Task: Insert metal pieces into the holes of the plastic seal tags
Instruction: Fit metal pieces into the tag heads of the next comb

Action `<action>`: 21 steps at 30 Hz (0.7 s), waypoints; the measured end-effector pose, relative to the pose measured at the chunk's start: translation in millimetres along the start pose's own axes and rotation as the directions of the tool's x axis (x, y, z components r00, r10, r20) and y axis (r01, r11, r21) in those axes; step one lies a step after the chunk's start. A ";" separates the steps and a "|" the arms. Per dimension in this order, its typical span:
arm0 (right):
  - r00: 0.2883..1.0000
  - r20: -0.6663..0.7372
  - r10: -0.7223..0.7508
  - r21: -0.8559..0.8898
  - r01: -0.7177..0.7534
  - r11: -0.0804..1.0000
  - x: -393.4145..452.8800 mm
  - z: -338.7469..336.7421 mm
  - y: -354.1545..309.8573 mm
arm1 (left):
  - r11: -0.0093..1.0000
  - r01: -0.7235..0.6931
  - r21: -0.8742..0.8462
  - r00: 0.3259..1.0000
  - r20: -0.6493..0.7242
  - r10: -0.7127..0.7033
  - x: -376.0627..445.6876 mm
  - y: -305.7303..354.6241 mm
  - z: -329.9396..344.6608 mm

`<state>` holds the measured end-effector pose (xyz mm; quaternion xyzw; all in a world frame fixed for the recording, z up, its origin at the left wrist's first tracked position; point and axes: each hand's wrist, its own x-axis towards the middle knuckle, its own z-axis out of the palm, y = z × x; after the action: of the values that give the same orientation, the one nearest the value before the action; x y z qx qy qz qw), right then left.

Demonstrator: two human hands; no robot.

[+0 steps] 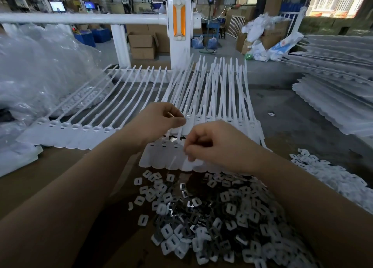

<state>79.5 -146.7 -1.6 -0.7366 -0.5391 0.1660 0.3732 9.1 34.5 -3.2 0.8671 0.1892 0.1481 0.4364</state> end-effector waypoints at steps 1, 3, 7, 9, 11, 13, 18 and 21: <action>0.995 -0.093 0.025 -0.005 -0.026 1.000 1.2 -1.5 3.4 | 1.000 0.003 -0.030 0.999 0.032 -0.002 -0.3 1.0 1.0; 0.967 -0.245 0.069 -0.008 -0.073 0.997 3.7 -3.1 9.4 | 0.996 0.038 -0.082 0.992 0.123 -0.028 -1.3 3.0 2.9; 0.915 -0.388 0.110 0.025 -0.109 0.994 5.4 -3.3 13.7 | 0.984 0.087 -0.153 0.965 0.259 -0.045 -3.6 5.7 5.3; 0.900 -0.423 0.105 0.018 -0.108 0.994 5.0 -3.2 13.6 | 0.980 0.093 -0.174 0.961 0.274 -0.042 -4.3 7.0 5.9; 0.893 -0.440 0.097 0.008 -0.104 0.995 4.8 -3.1 12.5 | 0.976 0.099 -0.195 0.957 0.286 -0.039 -5.4 8.7 6.1; 0.885 -0.456 0.097 0.018 -0.100 0.995 4.7 -3.0 11.8 | 0.962 0.124 -0.244 0.951 0.305 -0.046 -5.8 9.9 5.6; 0.895 -0.435 0.094 0.044 -0.083 0.996 4.2 -1.5 11.6 | 0.946 0.185 -0.267 0.931 0.357 -0.081 -7.3 10.5 5.4; 0.907 -0.412 0.086 0.036 -0.079 0.996 5.2 0.2 11.2 | 0.937 0.198 -0.287 0.925 0.370 -0.082 -7.9 10.5 6.3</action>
<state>88.7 -143.5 -9.1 -0.7736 -0.4149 0.0272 0.4782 6.9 20.7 1.0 0.7812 0.1438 -0.0129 0.6073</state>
